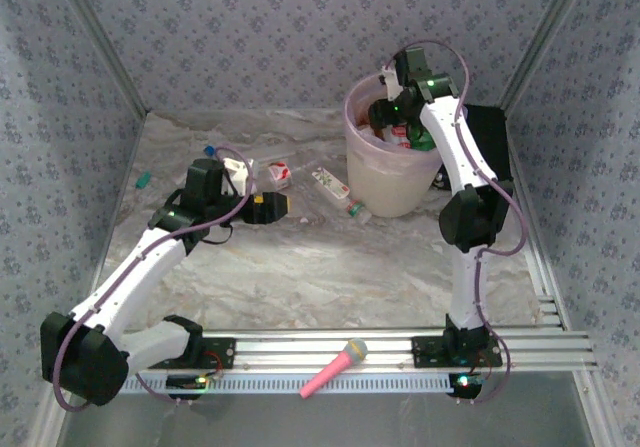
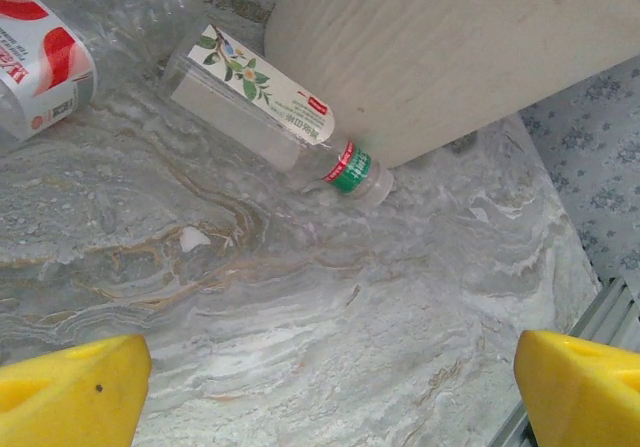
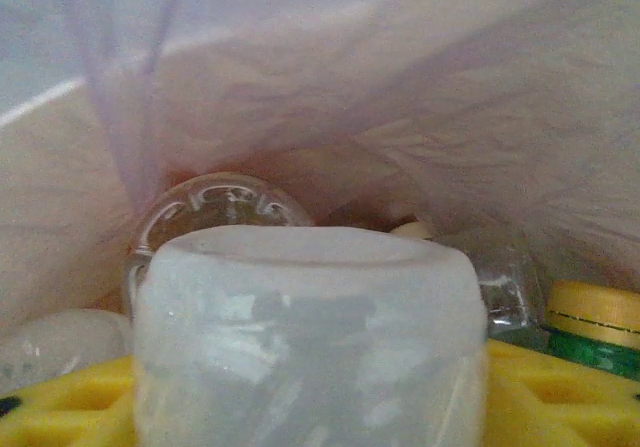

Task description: Put the plastic bottles in the bin

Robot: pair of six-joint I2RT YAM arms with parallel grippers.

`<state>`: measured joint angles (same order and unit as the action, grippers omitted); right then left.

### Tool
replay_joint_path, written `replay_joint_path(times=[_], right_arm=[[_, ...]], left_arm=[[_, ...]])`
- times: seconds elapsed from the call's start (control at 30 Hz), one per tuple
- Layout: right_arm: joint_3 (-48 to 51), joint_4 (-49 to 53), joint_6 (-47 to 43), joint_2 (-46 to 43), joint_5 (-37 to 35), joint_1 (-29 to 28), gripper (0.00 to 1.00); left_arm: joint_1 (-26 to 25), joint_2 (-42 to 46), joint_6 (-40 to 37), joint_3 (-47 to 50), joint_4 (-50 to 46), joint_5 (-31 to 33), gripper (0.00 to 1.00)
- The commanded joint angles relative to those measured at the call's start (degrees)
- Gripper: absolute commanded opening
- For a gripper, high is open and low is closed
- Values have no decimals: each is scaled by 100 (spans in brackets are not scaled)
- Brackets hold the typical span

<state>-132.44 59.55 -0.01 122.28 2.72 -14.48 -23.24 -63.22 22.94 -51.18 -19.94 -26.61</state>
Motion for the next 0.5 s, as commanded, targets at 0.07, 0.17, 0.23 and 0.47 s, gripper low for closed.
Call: replay_joint_path(times=[0.07, 0.17, 0.23, 0.47], right_arm=[[-217, 211, 101, 86, 11, -42, 81], [-432, 365, 50, 5, -30, -39, 87], [-538, 476, 14, -83, -81, -44, 89], [-383, 601, -100, -758, -247, -43, 94]], left_arm=[[91, -32, -97, 18, -139, 112, 94], [110, -48, -23, 28, -140, 158, 94], [118, -84, 79, 5, -149, 242, 94], [128, -307, 834, -39, -194, 892, 96]])
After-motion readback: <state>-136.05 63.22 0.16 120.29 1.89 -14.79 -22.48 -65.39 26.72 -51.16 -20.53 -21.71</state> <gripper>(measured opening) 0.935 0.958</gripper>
